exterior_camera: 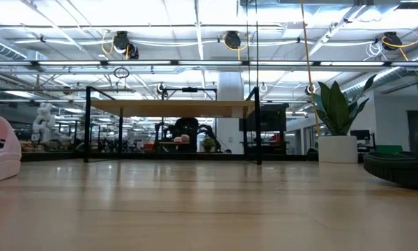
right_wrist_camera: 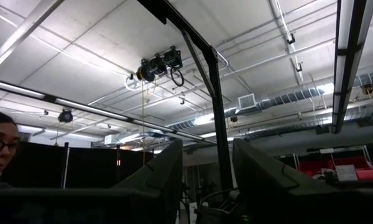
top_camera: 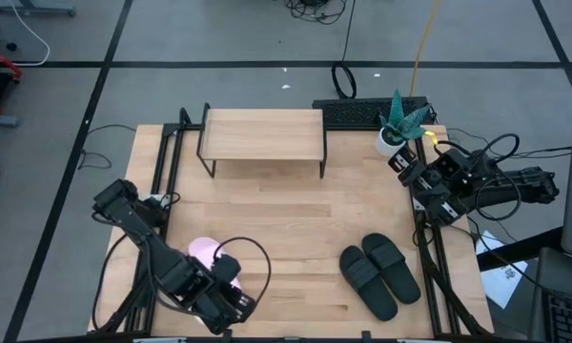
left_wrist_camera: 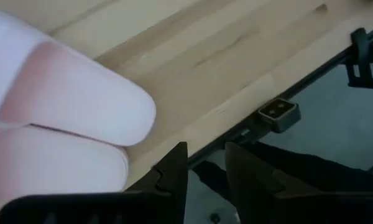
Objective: Pick and place slides into the shelf
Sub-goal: Put the left pink slipper on the shelf
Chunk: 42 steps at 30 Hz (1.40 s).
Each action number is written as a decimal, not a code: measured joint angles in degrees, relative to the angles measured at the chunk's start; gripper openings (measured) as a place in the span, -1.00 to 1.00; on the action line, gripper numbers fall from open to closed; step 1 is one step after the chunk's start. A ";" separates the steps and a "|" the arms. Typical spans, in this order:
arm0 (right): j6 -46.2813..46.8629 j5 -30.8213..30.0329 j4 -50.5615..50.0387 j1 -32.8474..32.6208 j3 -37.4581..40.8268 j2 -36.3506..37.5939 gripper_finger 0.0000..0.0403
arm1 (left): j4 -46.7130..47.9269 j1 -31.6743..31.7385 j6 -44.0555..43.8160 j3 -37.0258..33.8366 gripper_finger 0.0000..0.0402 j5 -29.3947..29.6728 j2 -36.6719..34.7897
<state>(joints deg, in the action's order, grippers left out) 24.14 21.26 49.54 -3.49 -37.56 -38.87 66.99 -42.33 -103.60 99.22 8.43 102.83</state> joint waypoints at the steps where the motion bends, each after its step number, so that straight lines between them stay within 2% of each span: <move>1: 0.00 0.01 -0.10 0.01 0.00 0.00 -0.35 | 0.14 0.07 0.02 0.00 -0.48 0.56 0.00; 10: 0.00 0.02 -0.15 0.09 0.00 0.00 -0.35 | 0.47 0.05 1.46 0.00 -0.48 1.83 0.00; 15: -1.52 0.00 -1.82 0.09 0.00 0.00 -0.35 | 1.48 0.05 -0.20 0.00 -0.48 -2.77 0.00; 22: -4.33 -0.05 -5.08 0.09 0.00 0.00 -0.35 | 9.90 -0.96 -5.58 -0.01 -0.48 -10.72 0.00; 26: -4.33 -0.07 -5.22 0.09 0.00 0.00 -0.35 | 11.25 -2.71 -8.57 -0.02 -0.48 -15.06 -0.02; 35: -8.50 -0.28 -5.24 0.09 0.00 0.00 -0.35 | 11.22 -6.31 -15.43 -0.02 -0.48 -16.14 0.38; 42: -10.29 -0.42 -5.24 0.11 0.00 0.00 -0.35 | 11.22 -6.53 -13.07 -0.04 -0.48 -17.76 3.67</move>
<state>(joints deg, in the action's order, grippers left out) 13.85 20.83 44.30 -3.38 -37.56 -38.87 78.22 -48.87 -116.66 99.18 -9.32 106.50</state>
